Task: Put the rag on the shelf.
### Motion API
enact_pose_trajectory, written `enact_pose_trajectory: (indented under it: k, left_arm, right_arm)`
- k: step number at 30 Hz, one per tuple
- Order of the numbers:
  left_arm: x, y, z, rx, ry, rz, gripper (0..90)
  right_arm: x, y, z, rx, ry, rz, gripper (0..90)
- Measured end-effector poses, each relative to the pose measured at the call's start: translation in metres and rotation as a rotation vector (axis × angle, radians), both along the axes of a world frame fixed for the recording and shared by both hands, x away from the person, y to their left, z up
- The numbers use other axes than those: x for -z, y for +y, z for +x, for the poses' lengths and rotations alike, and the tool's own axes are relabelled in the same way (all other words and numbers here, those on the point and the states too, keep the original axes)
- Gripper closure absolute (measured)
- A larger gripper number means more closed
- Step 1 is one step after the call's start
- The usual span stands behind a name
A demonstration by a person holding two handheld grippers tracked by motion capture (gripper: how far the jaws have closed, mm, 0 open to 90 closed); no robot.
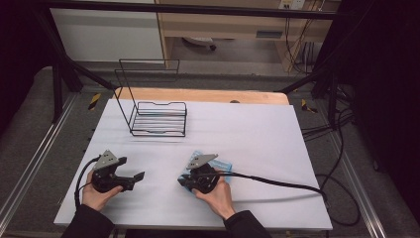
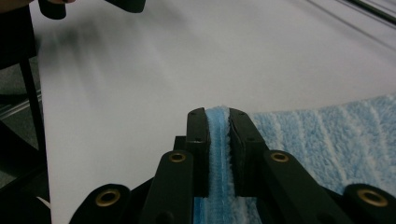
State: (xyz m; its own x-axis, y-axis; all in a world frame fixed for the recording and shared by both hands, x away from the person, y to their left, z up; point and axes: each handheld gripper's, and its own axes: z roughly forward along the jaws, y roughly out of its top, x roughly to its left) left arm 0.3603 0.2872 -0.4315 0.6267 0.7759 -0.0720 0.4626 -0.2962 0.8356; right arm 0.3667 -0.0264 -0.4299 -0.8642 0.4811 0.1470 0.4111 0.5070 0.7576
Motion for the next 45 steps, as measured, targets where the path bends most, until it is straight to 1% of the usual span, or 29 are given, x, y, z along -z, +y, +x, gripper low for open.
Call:
enact_pose_trajectory:
  k: [4, 5, 8, 9, 11, 12, 13, 15, 16, 18, 20, 21, 22, 24, 26, 28, 30, 31, 32, 34, 36, 37, 38, 40, 41, 42, 43, 44, 45]
  left_arm:
    - [0.000, 0.000, 0.000, 0.000, 0.001, 0.001, 7.7]
    - [0.000, 0.000, 0.000, -0.001, 0.000, 0.000, 7.7]
    - [0.000, 0.000, 0.000, -0.001, 0.001, 0.001, 7.7]
    - [0.000, 0.000, 0.000, -0.001, 0.002, 0.001, 7.7]
    - [0.000, 0.000, 0.000, 0.000, 0.004, 0.003, 7.7]
    - [0.000, 0.000, 0.000, 0.000, 0.005, 0.003, 7.8]
    - [0.000, 0.000, 0.000, 0.000, 0.005, 0.004, 7.8]
    - [0.001, 0.000, 0.000, -0.001, 0.008, 0.003, 7.8]
    - [0.001, 0.000, 0.000, 0.000, 0.009, 0.005, 7.8]
    - [0.001, 0.000, 0.000, -0.002, 0.011, 0.003, 7.8]
    - [0.000, 0.000, 0.000, -0.003, 0.013, 0.003, 7.6]
    - [0.000, 0.000, 0.000, -0.003, 0.013, 0.002, 7.6]
    - [0.000, 0.000, 0.000, -0.003, 0.014, 0.002, 7.3]
    - [-0.001, -0.003, 0.000, -0.011, 0.017, 0.004, 7.1]
    - [-0.002, -0.006, 0.000, -0.004, 0.022, 0.004, 7.2]
    - [-0.002, -0.007, -0.001, 0.000, 0.025, 0.001, 7.2]
    - [-0.003, -0.011, -0.001, 0.001, 0.028, 0.004, 7.2]
    - [-0.004, -0.013, -0.001, 0.002, 0.031, 0.011, 7.2]
    - [-0.005, -0.016, -0.001, 0.004, 0.031, 0.015, 7.5]
    - [-0.008, -0.022, -0.002, 0.011, 0.034, 0.015, 8.3]
    - [-0.010, -0.029, -0.003, 0.015, 0.036, 0.022, 10.0]
    - [-0.013, -0.037, -0.003, 0.027, 0.044, 0.015, 10.6]
    - [-0.013, -0.037, -0.003, 0.027, 0.044, 0.015, 12.0]
    - [-0.015, -0.046, -0.003, 0.038, 0.057, 0.005, 14.5]
    - [-0.016, -0.058, -0.002, 0.044, 0.075, 0.007, 16.5]
    - [-0.016, -0.058, -0.002, 0.044, 0.075, 0.007, 19.1]
    - [-0.016, -0.065, -0.002, 0.050, 0.085, 0.013, 20.5]
    - [-0.016, -0.079, 0.000, 0.072, 0.103, 0.029, 21.8]
    - [-0.016, -0.079, 0.000, 0.072, 0.103, 0.029, 23.7]
  right_arm:
    - [0.004, 0.005, -0.002, -0.013, 0.004, -0.006, 79.9]
    - [0.006, 0.008, -0.003, -0.024, 0.011, 0.006, 79.8]
    - [0.009, 0.010, -0.004, -0.034, 0.012, -0.001, 79.7]
    - [0.012, 0.012, -0.005, -0.048, 0.014, -0.009, 79.2]
    - [0.014, 0.012, -0.006, -0.050, 0.023, -0.009, 78.4]
    - [0.017, 0.013, -0.006, -0.051, 0.027, -0.009, 75.1]
    - [0.017, 0.013, -0.006, -0.051, 0.027, -0.009, 75.1]
    - [0.017, 0.013, -0.005, -0.060, 0.041, 0.004, 68.2]
    - [0.017, 0.013, -0.005, -0.060, 0.049, 0.013, 65.2]
    - [0.011, 0.012, -0.006, -0.069, 0.070, 0.055, 53.9]
    - [0.005, 0.010, -0.006, -0.057, 0.051, 0.073, 47.0]
    - [0.005, 0.010, -0.006, -0.057, 0.051, 0.073, 47.0]
    - [-0.004, 0.006, -0.005, -0.039, 0.021, 0.075, 41.5]
    - [-0.014, 0.000, -0.003, -0.026, -0.013, 0.066, 37.2]
    - [-0.022, -0.009, 0.000, -0.001, -0.042, 0.063, 34.5]
    - [-0.028, -0.022, 0.005, 0.042, -0.062, 0.071, 31.9]
    - [-0.032, -0.037, 0.011, 0.092, -0.065, 0.082, 30.8]
    - [-0.032, -0.037, 0.011, 0.092, -0.065, 0.082, 30.8]
    - [-0.033, -0.053, 0.017, 0.142, -0.071, 0.085, 28.0]
    - [-0.032, -0.067, 0.021, 0.185, -0.065, 0.076, 24.5]
    - [-0.028, -0.081, 0.023, 0.220, -0.062, 0.062, 23.9]
    - [-0.026, -0.087, 0.025, 0.235, -0.060, 0.053, 24.0]
    - [-0.023, -0.092, 0.026, 0.250, -0.056, 0.043, 24.5]
    - [-0.015, -0.102, 0.028, 0.283, -0.047, 0.031, 27.6]
    - [-0.012, -0.106, 0.029, 0.300, -0.035, 0.031, 29.6]
    - [-0.008, -0.109, 0.030, 0.316, -0.023, 0.031, 31.7]
    - [-0.003, -0.111, 0.031, 0.325, -0.025, 0.024, 34.4]
    - [0.001, -0.112, 0.031, 0.334, -0.024, 0.014, 38.0]
    - [0.005, -0.114, 0.032, 0.340, -0.026, 0.002, 40.8]
